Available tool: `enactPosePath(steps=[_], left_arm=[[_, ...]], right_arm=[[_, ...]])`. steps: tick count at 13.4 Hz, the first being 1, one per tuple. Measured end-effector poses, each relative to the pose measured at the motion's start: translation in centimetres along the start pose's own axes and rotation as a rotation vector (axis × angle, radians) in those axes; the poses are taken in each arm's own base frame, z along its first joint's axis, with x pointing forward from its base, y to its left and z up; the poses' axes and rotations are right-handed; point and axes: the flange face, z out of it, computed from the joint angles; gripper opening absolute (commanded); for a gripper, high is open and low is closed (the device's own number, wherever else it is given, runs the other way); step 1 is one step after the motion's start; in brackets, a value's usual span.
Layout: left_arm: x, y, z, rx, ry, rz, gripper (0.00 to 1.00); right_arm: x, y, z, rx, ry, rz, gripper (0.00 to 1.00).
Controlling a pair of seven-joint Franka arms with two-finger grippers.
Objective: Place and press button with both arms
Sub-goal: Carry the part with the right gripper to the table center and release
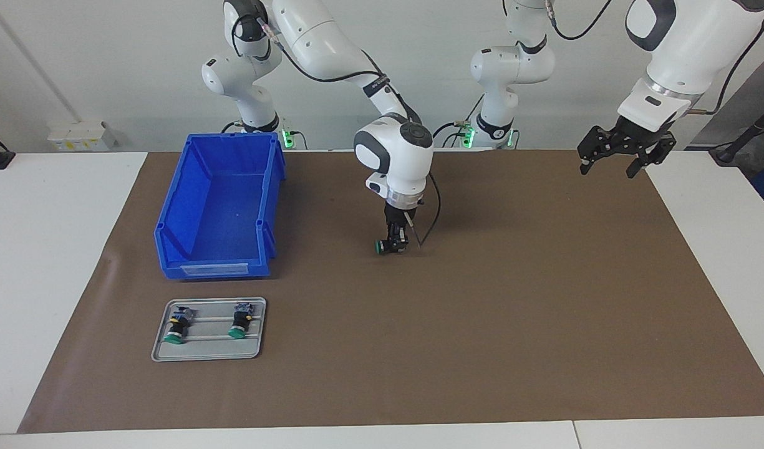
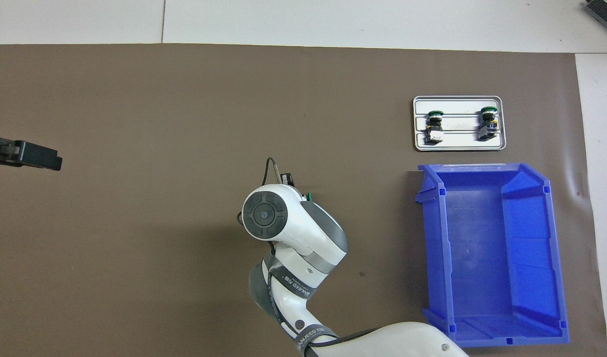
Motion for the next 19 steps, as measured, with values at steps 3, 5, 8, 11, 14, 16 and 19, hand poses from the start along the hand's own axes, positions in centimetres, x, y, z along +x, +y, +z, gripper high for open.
enactPosePath(steps=[3, 5, 8, 11, 14, 16, 19], left_arm=[[0.0, 0.0, 0.0, 0.0, 0.0, 0.0, 1.0], [0.0, 0.0, 0.0, 0.0, 0.0, 0.0, 1.0], [0.0, 0.0, 0.0, 0.0, 0.0, 0.0, 1.0], [0.0, 0.0, 0.0, 0.0, 0.0, 0.0, 1.0], [0.0, 0.0, 0.0, 0.0, 0.0, 0.0, 1.0], [0.0, 0.0, 0.0, 0.0, 0.0, 0.0, 1.0], [0.0, 0.0, 0.0, 0.0, 0.0, 0.0, 1.0]], right_arm=[[-0.6, 0.3, -0.2, 0.005, -0.001, -0.009, 1.0], [-0.5, 0.3, -0.3, 0.016, 0.009, -0.02, 1.0], [-0.3, 0.0, -1.6, 0.037, 0.002, -0.025, 1.0], [2.2, -1.7, -6.6, 0.093, -0.025, -0.099, 1.0], [8.2, -4.2, -11.4, 0.129, -0.025, -0.208, 1.0], [12.5, -5.6, -12.9, 0.129, -0.005, -0.327, 1.0], [18.2, -7.1, -14.1, 0.116, 0.009, -0.472, 1.0]])
